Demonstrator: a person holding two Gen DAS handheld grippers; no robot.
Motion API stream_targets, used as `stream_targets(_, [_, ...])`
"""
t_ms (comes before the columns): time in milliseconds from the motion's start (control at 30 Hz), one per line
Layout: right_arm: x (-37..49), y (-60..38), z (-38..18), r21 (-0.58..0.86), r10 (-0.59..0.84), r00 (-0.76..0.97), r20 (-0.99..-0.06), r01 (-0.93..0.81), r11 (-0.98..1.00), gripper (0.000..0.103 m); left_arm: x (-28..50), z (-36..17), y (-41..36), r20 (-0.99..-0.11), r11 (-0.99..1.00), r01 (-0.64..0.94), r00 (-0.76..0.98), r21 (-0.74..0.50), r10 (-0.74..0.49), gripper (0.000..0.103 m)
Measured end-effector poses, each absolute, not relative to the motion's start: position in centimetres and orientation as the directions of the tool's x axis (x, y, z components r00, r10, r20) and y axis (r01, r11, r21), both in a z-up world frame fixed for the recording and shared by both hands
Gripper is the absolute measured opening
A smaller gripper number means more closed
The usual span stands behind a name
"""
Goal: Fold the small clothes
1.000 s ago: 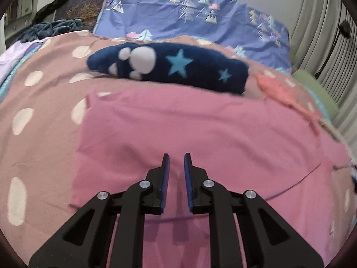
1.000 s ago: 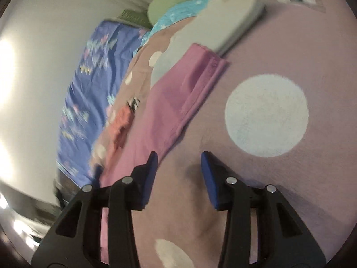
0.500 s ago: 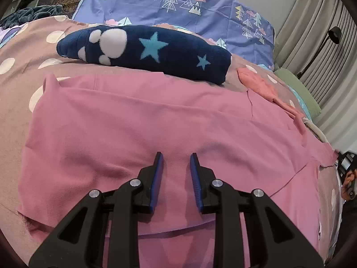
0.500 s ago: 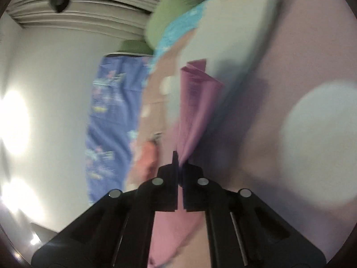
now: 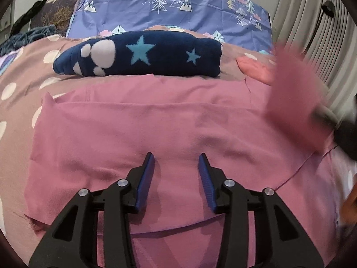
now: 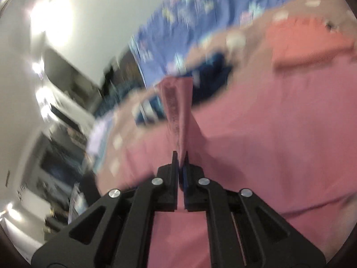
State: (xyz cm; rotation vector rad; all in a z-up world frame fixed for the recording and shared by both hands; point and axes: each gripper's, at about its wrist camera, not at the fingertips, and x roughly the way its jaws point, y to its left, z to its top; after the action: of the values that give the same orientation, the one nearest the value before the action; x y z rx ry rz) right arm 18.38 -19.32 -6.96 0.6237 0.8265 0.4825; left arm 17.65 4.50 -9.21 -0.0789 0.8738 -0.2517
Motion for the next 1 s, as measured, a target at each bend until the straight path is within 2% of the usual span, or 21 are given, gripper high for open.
stream_targets(67, [18.2, -18.4, -9.3, 0.673, 0.625, 0.526, -0.577, -0.126, 0.728, 0.009, 17.7, -9.3, 4.9, -0.742, 0.961, 0.187, 0.611, -0.202, -0.274, 0.043])
stream_targets(100, [17.8, -18.1, -10.1, 0.675, 0.626, 0.509, -0.591, -0.113, 0.730, 0.013, 17.7, -9.3, 5.0, -0.741, 0.959, 0.189, 0.609, -0.212, -0.284, 0.044])
stream_targets(300, [16.3, -18.7, -11.5, 0.680, 0.644, 0.506, -0.574, -0.143, 0.719, 0.015, 17.4, -8.9, 4.5, -0.725, 0.945, 0.234, 0.606, -0.230, -0.327, 0.054])
stream_targets(367, [16.2, -18.6, -11.7, 0.649, 0.627, 0.534, -0.567, -0.178, 0.739, 0.015, 16.9, -8.3, 4.5, -0.692, 0.901, 0.289, 0.578, -0.323, -0.433, 0.054])
stream_targets(400, [16.1, -18.5, -11.6, 0.635, 0.617, 0.543, -0.569, -0.187, 0.750, 0.017, 16.7, -8.2, 4.4, -0.661, 0.854, 0.316, 0.541, -0.413, -0.520, 0.054])
stream_targets(467, [15.7, -17.9, -11.1, 0.610, 0.608, 0.551, -0.571, -0.211, 0.764, 0.027, 16.6, -8.3, 4.0, -0.626, 0.796, 0.327, 0.494, -0.509, -0.603, 0.056])
stream_targets(500, [15.4, -17.6, -10.9, 0.601, 0.610, 0.553, -0.568, -0.229, 0.766, 0.033, 16.7, -8.4, 3.6, -0.618, 0.774, 0.324, 0.470, -0.543, -0.630, 0.063])
stream_targets(600, [14.1, -16.9, -10.4, 0.576, 0.634, 0.530, -0.563, -0.298, 0.761, 0.042, 16.8, -8.8, 2.7, -0.614, 0.755, 0.314, 0.444, -0.576, -0.653, 0.063])
stream_targets(767, [12.3, -17.7, -10.3, 0.596, 0.652, 0.527, -0.545, -0.302, 0.744, 0.042, 17.3, -9.3, 2.7, -0.578, 0.715, 0.263, 0.440, -0.648, -0.687, 0.064])
stream_targets(800, [12.2, -18.0, -10.4, 0.604, 0.652, 0.533, -0.540, -0.294, 0.741, 0.042, 17.4, -9.3, 2.4, -0.583, 0.723, 0.259, 0.450, -0.640, -0.677, 0.062])
stream_targets(867, [12.0, -18.9, -10.4, 0.626, 0.646, 0.559, -0.520, -0.265, 0.733, 0.042, 17.8, -9.2, 1.9, -0.599, 0.737, 0.261, 0.446, -0.624, -0.665, 0.024])
stream_targets(900, [12.0, -19.2, -10.4, 0.634, 0.641, 0.573, -0.511, -0.252, 0.731, 0.042, 18.0, -9.1, 1.5, -0.613, 0.746, 0.260, 0.439, -0.614, -0.657, 0.001])
stream_targets(1000, [12.0, -20.7, -10.6, 0.656, 0.592, 0.633, -0.498, -0.171, 0.735, 0.042, 17.8, -6.1, 0.1, -0.603, 0.778, 0.315, 0.498, -0.544, -0.623, 0.000])
